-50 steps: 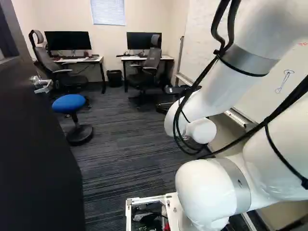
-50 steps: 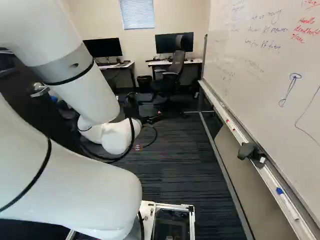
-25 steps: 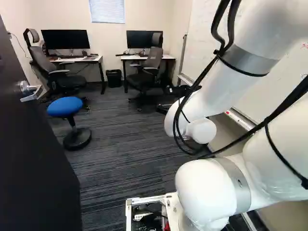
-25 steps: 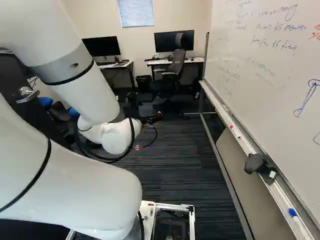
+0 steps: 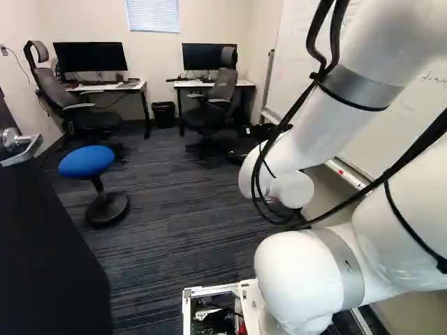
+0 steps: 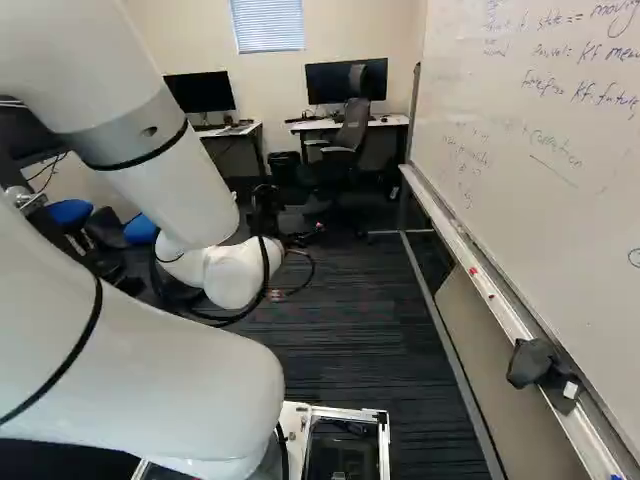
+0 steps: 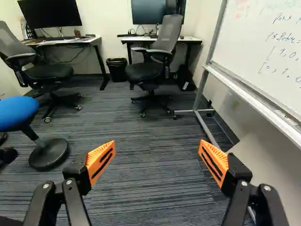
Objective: Open the door and move inside
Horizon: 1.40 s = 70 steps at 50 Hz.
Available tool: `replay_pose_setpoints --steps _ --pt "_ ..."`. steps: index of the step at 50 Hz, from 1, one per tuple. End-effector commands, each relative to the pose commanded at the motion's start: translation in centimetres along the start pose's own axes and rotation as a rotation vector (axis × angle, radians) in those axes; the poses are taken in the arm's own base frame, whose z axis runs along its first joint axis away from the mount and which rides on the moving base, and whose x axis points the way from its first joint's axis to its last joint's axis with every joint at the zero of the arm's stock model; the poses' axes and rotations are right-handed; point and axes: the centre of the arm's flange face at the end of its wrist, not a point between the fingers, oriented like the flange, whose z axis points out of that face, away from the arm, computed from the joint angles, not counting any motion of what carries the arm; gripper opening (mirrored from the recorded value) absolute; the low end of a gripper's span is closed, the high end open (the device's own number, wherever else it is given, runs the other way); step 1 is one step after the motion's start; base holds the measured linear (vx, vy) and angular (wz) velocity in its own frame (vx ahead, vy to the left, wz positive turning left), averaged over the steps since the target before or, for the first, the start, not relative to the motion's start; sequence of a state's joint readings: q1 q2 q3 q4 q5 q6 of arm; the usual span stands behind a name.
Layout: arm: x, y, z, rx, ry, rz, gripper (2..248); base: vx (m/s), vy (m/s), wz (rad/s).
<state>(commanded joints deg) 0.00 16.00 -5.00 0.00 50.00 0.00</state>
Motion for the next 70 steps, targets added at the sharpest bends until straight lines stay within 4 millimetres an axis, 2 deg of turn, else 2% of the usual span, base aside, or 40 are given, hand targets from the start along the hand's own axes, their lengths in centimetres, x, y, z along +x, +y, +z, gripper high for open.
replay_pose_setpoints --steps 70 --pt "0.00 0.00 0.00 0.000 0.000 0.000 247 0.181 0.038 -0.020"
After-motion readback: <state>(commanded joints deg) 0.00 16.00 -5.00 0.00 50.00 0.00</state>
